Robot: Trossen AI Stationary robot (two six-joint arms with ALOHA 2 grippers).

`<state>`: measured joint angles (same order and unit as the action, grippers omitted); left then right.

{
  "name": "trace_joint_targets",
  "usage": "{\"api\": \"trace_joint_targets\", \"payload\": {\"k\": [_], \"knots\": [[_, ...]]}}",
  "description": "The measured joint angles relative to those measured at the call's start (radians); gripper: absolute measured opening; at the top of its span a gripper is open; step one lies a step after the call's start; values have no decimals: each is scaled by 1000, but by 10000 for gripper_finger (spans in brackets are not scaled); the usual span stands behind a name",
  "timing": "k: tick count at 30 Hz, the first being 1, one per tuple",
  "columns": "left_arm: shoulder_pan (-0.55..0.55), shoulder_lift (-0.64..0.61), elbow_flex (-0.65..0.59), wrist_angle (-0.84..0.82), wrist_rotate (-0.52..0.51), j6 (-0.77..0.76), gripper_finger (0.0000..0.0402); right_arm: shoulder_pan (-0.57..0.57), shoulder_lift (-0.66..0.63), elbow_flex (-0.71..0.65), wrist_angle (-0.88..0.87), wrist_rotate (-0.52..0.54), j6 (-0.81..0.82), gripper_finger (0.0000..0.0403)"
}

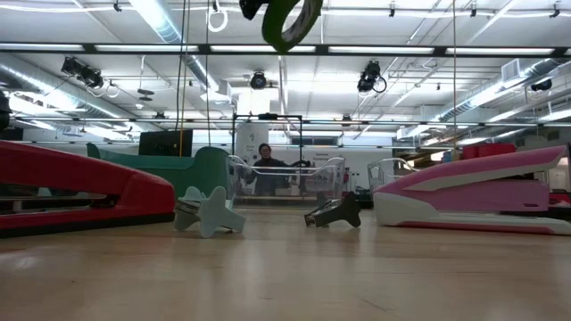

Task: Pick and place Stapler, Stapler remover, tape
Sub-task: Put the top green tape into the right transparent bin

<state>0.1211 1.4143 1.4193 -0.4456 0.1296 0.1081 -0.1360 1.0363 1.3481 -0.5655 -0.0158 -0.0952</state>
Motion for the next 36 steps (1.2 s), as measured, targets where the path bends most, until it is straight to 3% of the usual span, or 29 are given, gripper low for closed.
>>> {"api": "trace_joint_targets", "payload": {"k": [16, 25, 30, 36], "knots": [[0, 0, 0, 387, 37, -106, 99, 0, 0, 0, 70, 0, 0, 2], [0, 0, 49, 437, 59, -118, 99, 0, 0, 0, 147, 26, 8, 7], [0, 0, 85, 439, 75, -115, 99, 0, 0, 0, 175, 90, 27, 49], [0, 0, 94, 438, 78, -116, 99, 0, 0, 0, 178, 89, 45, 137]]}}
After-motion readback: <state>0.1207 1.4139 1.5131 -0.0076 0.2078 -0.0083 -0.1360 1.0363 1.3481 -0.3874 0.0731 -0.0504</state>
